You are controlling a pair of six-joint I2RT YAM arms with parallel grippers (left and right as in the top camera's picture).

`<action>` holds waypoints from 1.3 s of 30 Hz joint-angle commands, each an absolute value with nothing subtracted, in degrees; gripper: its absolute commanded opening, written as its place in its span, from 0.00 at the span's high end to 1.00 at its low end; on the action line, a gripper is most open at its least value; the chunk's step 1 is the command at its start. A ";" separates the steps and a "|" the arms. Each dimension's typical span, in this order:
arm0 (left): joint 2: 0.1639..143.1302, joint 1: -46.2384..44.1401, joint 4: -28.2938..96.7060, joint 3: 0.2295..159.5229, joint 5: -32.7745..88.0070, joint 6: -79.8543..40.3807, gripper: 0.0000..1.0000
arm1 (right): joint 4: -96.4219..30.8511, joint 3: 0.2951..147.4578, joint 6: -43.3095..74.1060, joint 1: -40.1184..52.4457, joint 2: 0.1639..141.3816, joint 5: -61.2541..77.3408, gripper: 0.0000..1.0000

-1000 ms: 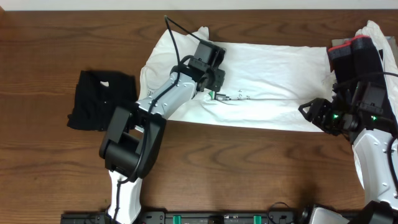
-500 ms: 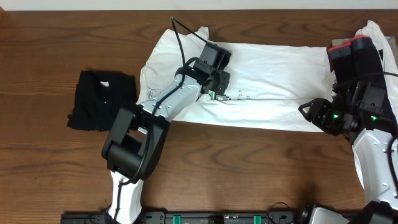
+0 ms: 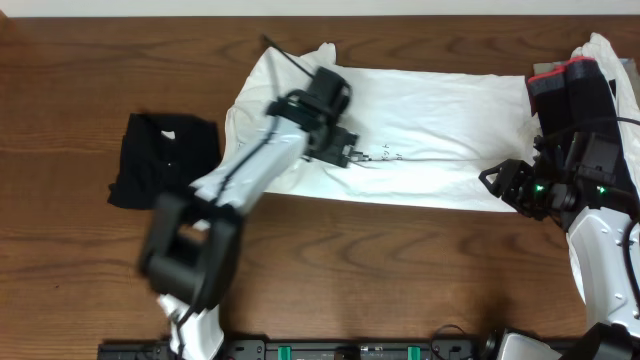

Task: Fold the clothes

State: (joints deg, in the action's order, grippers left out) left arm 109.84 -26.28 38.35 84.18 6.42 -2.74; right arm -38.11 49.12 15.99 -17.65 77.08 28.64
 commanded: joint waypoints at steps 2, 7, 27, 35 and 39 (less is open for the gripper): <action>103.88 -19.92 46.70 85.10 3.38 -2.44 0.14 | -38.15 49.82 15.14 -17.23 76.62 28.67 0.52; 105.51 -12.43 52.95 83.02 4.99 -3.90 0.34 | -38.15 49.82 15.11 -17.23 76.62 28.47 0.52; 113.93 -7.57 51.35 78.81 17.78 9.87 0.76 | -38.15 49.82 15.14 -17.23 76.62 28.01 0.53; 113.80 -7.57 47.99 79.88 17.74 22.15 0.94 | -38.15 49.82 15.14 -17.23 76.62 27.20 0.53; 113.89 -7.57 44.38 79.83 17.30 29.95 0.94 | -38.17 49.82 15.16 -17.23 76.62 27.20 0.53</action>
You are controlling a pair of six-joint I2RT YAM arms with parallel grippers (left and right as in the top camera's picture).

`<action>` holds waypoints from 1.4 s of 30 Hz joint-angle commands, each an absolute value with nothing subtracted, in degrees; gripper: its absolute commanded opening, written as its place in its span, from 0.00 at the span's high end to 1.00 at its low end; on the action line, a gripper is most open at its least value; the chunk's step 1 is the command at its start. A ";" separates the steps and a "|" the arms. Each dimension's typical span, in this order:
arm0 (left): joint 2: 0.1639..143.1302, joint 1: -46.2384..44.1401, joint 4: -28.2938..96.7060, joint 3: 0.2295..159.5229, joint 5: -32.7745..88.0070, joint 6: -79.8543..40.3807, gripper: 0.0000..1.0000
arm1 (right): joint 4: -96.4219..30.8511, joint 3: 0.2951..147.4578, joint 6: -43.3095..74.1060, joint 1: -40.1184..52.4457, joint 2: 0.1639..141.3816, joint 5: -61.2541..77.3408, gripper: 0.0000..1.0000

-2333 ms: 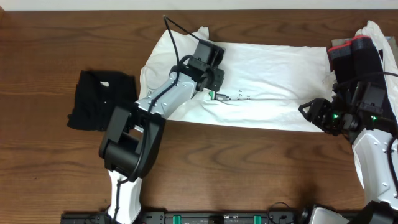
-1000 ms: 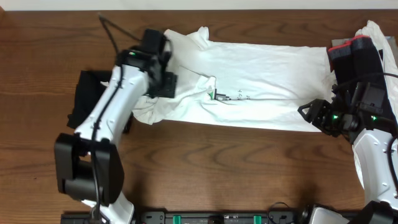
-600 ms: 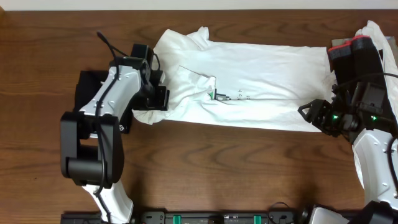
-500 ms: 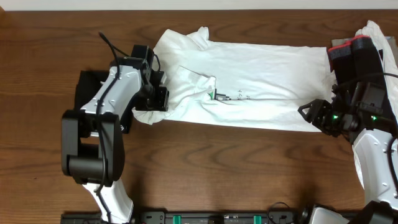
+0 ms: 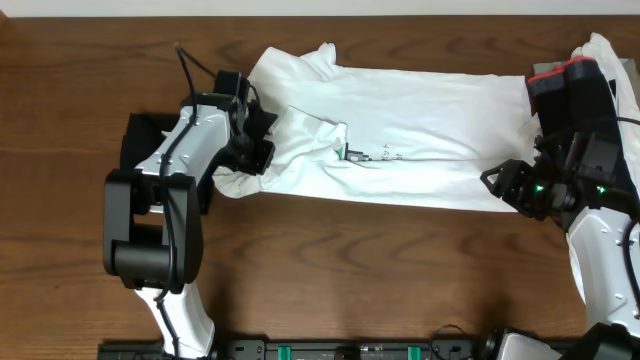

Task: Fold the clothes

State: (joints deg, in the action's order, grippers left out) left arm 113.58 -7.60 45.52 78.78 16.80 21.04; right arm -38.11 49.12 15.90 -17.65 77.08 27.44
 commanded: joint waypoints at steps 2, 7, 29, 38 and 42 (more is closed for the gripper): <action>113.93 -7.57 42.19 79.83 17.32 32.45 0.94 | -38.17 49.82 15.16 -17.23 76.62 27.22 0.53; 114.19 -7.57 38.79 79.83 17.32 35.68 0.94 | -38.37 49.82 15.16 -17.23 76.62 27.22 0.53; 109.21 -4.91 39.09 80.44 5.45 18.76 0.02 | -38.61 49.82 15.14 -17.23 76.62 27.20 0.53; 106.41 -3.99 53.06 80.36 8.91 16.14 0.10 | -38.57 49.82 15.11 -17.23 76.62 27.16 0.53; 106.41 -3.99 55.24 78.52 11.55 16.21 0.11 | -38.63 49.82 15.14 -17.23 76.62 27.16 0.53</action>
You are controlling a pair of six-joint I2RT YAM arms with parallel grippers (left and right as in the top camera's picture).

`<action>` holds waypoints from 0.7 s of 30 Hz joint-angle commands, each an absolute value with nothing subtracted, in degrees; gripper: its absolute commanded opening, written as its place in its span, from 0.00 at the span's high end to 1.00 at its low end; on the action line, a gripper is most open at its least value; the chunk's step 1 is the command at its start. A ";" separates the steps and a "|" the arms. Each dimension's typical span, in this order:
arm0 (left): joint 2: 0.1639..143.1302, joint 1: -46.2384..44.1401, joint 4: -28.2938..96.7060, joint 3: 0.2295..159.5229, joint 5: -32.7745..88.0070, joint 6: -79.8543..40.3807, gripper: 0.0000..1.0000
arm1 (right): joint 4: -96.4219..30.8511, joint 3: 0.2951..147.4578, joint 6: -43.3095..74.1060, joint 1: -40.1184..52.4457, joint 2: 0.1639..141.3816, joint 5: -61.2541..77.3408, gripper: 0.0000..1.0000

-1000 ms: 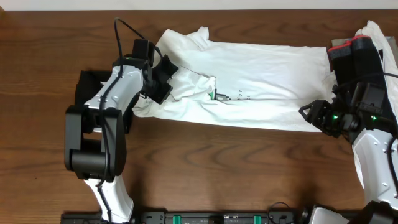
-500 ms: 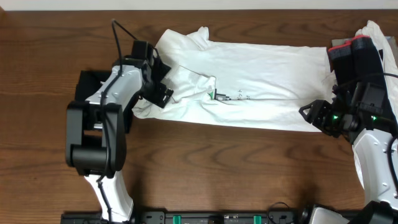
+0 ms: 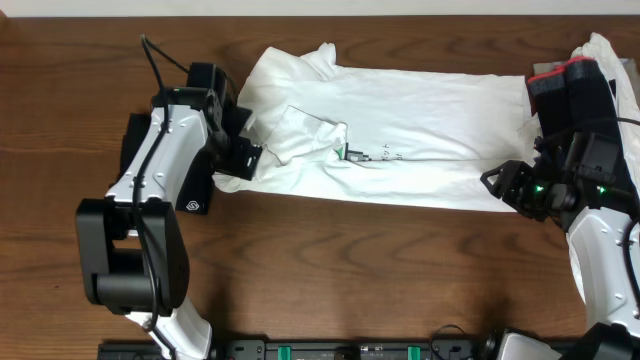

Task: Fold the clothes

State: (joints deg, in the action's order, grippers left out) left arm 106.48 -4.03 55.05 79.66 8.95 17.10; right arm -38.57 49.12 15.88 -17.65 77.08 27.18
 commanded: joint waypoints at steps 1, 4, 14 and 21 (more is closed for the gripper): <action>106.43 -3.99 54.83 77.69 11.55 16.25 0.11 | -38.61 49.82 15.14 -17.23 76.62 27.16 0.53; 106.74 -3.99 52.82 75.13 11.55 17.28 0.26 | -38.57 49.82 15.14 -17.23 76.62 27.16 0.52; 107.18 -5.96 42.98 69.25 11.53 21.32 0.40 | -38.59 49.82 15.14 -17.23 76.62 27.16 0.52; 107.18 -6.39 38.26 65.73 8.08 23.97 0.60 | -38.59 49.82 15.14 -17.23 76.62 27.18 0.52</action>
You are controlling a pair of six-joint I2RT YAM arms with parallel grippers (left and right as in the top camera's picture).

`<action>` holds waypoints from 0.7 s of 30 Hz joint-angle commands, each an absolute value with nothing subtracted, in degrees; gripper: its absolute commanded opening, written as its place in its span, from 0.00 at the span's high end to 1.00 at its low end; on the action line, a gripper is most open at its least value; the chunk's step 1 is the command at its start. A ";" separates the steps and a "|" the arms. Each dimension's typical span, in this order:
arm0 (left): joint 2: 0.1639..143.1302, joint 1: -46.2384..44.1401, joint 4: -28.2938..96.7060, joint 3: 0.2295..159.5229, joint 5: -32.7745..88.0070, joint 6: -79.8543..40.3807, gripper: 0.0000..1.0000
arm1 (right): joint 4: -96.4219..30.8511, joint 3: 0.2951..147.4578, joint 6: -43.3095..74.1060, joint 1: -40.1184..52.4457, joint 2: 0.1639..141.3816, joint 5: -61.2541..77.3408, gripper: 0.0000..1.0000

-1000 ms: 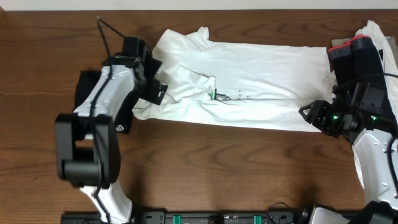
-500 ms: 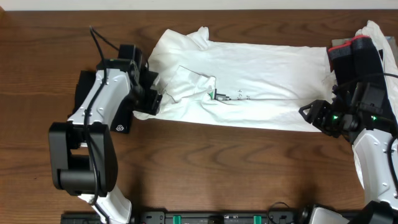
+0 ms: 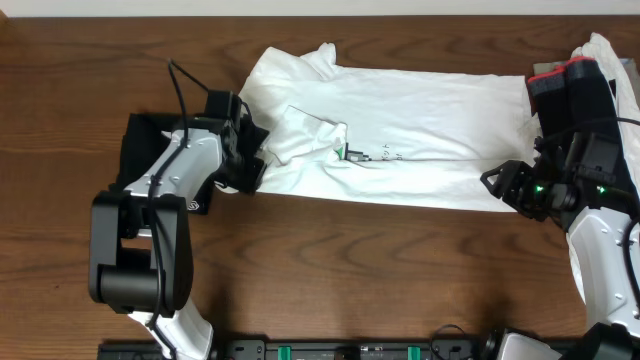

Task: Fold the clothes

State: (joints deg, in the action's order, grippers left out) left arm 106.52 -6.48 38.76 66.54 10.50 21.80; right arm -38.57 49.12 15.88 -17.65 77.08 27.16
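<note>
A white shirt (image 3: pixel 420 120) lies spread lengthwise across the far half of the table. A small flap (image 3: pixel 305 130) is turned over near its left end. My left gripper (image 3: pixel 256 158) sits at the shirt's left edge, touching the bunched fabric there; its jaws are too dark to read. My right gripper (image 3: pixel 487 179) rests on the shirt's lower right corner, fingertips drawn together on the cloth. A folded black garment (image 3: pixel 140 150) lies left of the shirt, partly hidden under my left arm.
More white cloth (image 3: pixel 605 60) and a red and black block (image 3: pixel 560 80) sit at the far right edge, behind my right arm. Bare wooden table (image 3: pixel 350 270) runs along the front.
My left gripper has shifted a little to the right, closer in against the shirt's left edge. The shirt and my right arm have not moved.
My left gripper was first at the middle of the shirt. It was then at the shirt's left edge, with a flap turned over and fabric bunched at the lower left. It has stayed around that edge since. My right gripper kept its place at the lower right corner throughout.
</note>
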 commanded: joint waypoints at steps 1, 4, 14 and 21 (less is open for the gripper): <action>107.18 -6.39 37.98 65.73 6.63 23.94 0.69 | -38.59 49.82 15.14 -17.23 76.62 27.16 0.52; 107.15 -6.39 36.80 65.76 4.40 23.94 0.77 | -38.59 49.82 15.14 -17.23 76.62 27.16 0.52; 107.15 -6.39 31.68 65.87 2.13 23.73 0.89 | -38.83 49.82 15.11 -17.21 76.62 26.98 0.52; 107.15 -6.39 28.16 65.87 1.89 23.73 0.94 | -43.22 49.80 12.99 -17.17 76.62 20.56 0.52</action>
State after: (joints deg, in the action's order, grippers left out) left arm 106.52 -6.48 28.47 65.80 3.11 23.38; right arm -42.02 49.12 14.68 -17.65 77.08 25.50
